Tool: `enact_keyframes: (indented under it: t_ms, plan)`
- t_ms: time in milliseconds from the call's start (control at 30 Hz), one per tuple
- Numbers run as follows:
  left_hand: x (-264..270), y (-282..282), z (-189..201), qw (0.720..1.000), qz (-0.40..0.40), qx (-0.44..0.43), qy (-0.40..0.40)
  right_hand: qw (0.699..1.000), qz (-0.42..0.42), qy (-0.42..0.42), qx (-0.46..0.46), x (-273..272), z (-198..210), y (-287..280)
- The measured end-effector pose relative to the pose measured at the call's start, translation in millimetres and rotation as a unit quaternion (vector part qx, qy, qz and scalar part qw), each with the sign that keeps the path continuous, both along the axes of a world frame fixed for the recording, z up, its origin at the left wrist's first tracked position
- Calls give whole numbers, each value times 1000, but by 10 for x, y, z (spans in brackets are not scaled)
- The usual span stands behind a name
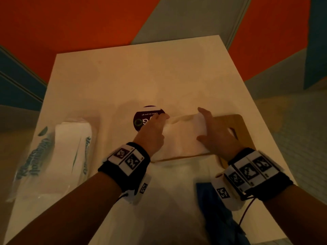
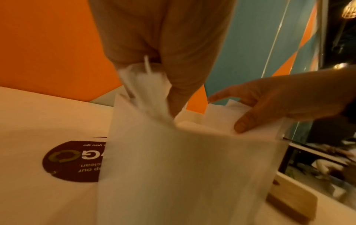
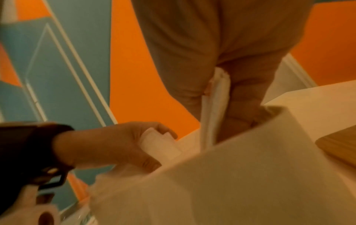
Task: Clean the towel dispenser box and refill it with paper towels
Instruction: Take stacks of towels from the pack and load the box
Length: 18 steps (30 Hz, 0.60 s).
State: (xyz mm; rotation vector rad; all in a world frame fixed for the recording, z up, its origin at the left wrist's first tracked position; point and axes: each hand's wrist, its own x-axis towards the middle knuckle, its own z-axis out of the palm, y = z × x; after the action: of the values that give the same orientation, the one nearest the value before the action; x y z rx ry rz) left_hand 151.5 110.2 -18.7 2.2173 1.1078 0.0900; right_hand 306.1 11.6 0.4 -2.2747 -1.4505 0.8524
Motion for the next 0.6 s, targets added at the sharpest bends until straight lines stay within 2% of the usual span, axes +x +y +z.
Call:
enact_keyframes:
  t_ms: [100, 267, 433, 533, 600]
  plan:
    - [-25, -97, -41, 995, -38, 68, 70, 995, 61, -79, -25, -45, -75, -1]
    - [-25, -155, -129, 992, -44, 110, 43, 992, 83, -99, -12, -43, -146, -9]
    - [-16, -174, -179, 985, -45, 158, 58, 985, 59, -140, 80, 55, -103, -102]
    - [-41, -175, -161, 962, -75, 255, 66, 986, 19, -143, 81, 190, -164, -116]
    - [-56, -188, -131, 949, -132, 281, 57, 986, 0, -138, 90, 262, -225, -97]
